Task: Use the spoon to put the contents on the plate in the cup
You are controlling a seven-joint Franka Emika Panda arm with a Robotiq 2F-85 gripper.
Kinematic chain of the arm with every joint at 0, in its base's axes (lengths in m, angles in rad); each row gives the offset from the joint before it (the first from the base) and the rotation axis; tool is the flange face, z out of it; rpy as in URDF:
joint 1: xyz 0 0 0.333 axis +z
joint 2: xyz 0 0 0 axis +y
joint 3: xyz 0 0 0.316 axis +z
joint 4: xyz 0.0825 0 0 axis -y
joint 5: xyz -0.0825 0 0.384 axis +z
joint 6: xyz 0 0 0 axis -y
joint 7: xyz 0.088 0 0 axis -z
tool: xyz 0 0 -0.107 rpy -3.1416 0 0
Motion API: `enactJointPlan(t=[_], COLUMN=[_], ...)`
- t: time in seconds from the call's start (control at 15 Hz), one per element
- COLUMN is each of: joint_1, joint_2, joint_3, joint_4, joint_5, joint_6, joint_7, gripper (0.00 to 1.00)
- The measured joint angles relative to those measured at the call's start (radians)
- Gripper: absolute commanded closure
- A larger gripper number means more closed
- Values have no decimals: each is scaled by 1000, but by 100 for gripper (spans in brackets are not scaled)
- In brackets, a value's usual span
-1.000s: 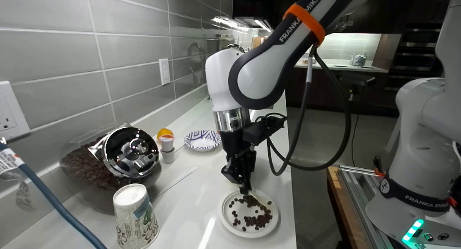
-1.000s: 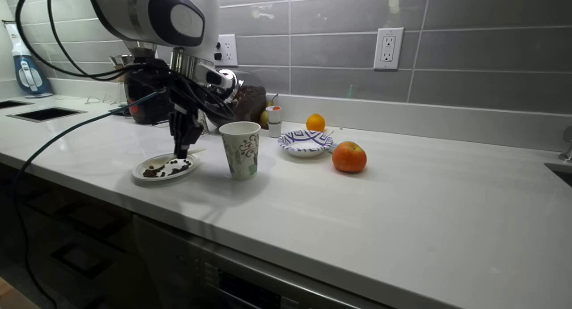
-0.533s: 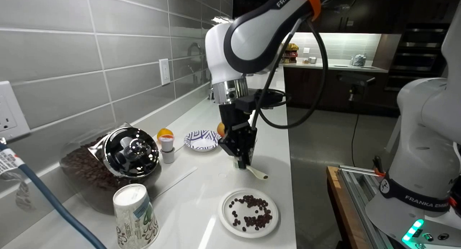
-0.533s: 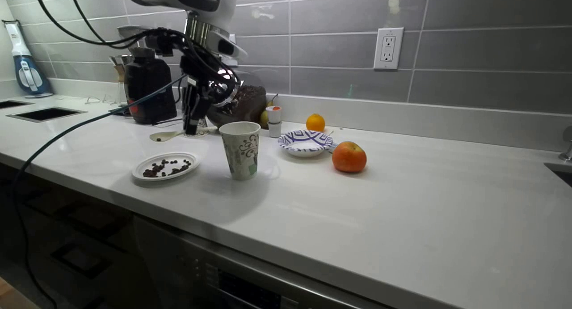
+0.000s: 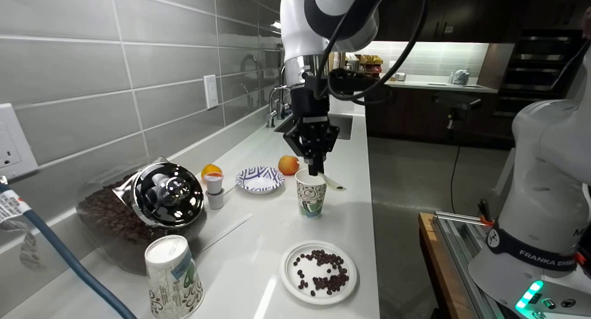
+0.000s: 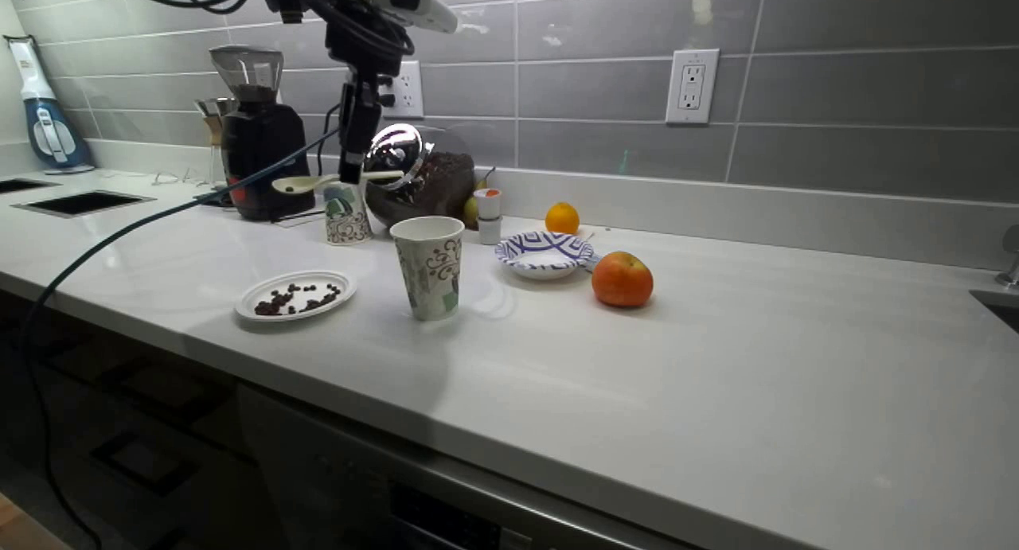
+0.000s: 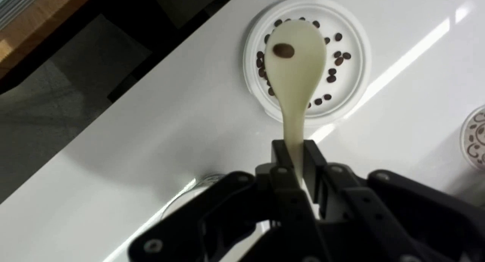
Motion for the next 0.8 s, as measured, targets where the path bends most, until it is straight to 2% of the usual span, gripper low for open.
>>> enactJointPlan(t=[0.47, 0.8], joint_1=[-106, -142], joint_2=[-48, -38], joint_3=[-26, -34], joint_4=[-5, -5], joint_5=[-102, -186], joint_6=[10, 75], joint_7=[168, 288], gripper=[97, 97])
